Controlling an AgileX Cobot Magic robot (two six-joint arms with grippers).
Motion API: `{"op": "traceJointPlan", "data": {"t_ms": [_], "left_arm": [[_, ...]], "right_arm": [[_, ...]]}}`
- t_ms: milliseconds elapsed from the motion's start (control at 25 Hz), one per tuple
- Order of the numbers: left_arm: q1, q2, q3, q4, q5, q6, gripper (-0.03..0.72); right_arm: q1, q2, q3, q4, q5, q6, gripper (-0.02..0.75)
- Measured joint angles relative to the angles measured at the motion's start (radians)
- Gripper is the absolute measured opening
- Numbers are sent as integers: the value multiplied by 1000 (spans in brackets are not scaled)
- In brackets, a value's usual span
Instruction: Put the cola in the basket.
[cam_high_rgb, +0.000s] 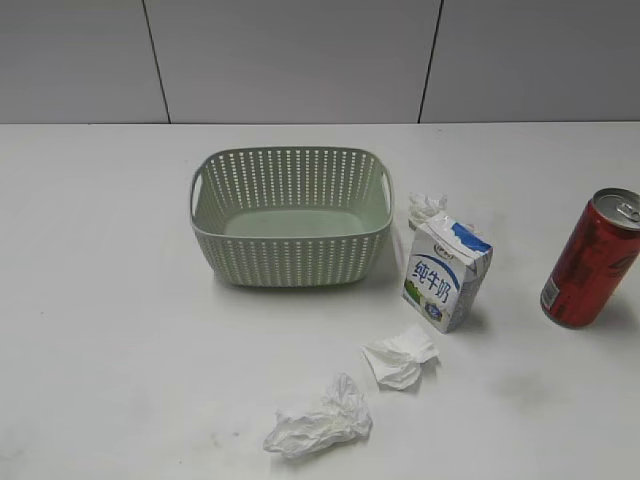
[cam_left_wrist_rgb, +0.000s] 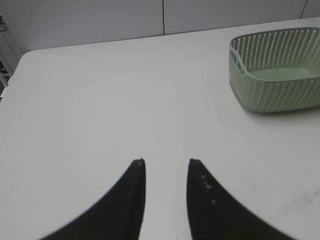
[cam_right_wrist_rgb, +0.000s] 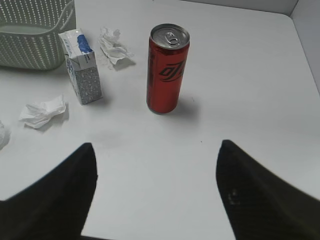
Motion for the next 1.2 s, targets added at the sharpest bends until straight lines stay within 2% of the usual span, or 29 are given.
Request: {"op": "traceJointPlan", "data": {"t_ms": [280, 440, 600, 760, 1200], "left_arm": [[0, 0, 0, 0, 0, 0, 228], [0, 0, 0, 0, 0, 0, 228], [0, 0, 0, 0, 0, 0, 228], [0, 0, 0, 0, 0, 0, 228], [0, 0, 0, 0, 0, 0, 228]], "right_arm": [[0, 0, 0, -4, -2, 2, 561], [0, 86, -12, -21, -35, 9, 560], [0, 276, -47, -17, -131, 91, 594], [0, 533, -103, -13, -156, 188, 630], [0, 1168, -352, -12, -254, 201, 635]]}}
